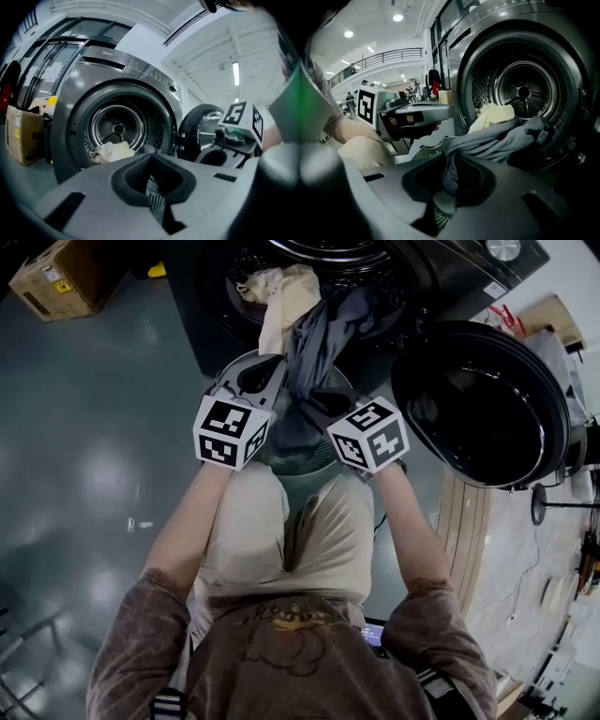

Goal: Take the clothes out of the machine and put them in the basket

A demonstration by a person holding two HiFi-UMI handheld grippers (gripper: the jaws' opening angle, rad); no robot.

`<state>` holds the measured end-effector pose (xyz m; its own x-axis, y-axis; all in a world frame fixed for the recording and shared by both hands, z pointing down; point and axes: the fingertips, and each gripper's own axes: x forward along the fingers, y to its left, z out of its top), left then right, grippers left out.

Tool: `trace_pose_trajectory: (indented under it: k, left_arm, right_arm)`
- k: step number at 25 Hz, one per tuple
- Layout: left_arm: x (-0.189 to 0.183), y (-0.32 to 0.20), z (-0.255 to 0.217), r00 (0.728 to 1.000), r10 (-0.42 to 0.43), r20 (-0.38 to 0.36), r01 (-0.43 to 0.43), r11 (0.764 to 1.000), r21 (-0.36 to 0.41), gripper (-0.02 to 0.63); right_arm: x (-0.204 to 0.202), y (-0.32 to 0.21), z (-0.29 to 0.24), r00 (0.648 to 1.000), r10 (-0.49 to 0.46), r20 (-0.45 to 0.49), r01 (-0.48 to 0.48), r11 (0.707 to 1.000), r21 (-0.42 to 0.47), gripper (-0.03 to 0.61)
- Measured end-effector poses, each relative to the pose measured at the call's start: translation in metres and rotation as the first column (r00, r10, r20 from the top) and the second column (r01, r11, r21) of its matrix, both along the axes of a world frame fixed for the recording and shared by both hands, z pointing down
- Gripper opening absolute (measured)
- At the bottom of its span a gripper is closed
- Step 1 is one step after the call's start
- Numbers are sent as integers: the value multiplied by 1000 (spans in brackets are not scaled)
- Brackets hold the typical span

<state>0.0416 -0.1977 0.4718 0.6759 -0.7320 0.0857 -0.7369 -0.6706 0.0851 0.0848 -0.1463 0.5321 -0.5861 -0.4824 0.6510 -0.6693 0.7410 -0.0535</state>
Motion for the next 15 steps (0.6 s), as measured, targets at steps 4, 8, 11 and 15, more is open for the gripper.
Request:
trace_pose_trajectory:
  k: [4, 8, 11, 15]
  left_arm:
    - [3, 0, 1, 1000, 0, 2, 0, 1000, 0, 5]
    - [3, -4, 2, 1000, -12, -10, 12, 1000, 0, 5]
    - [9, -5, 5, 1000, -2, -9, 2, 1000, -6, 6]
    - [17, -6, 8, 1000, 21, 0, -21, 1000, -7, 5]
  right_arm:
    - [0, -5, 6, 1000, 5, -15, -4, 998, 62, 87]
    - [16, -25, -5, 996, 88, 17, -90, 989, 114, 147]
    - [27, -39, -11, 993, 115, 19, -117, 986, 123, 179]
    - [46, -69, -11, 986, 165, 9, -165, 978, 127, 210]
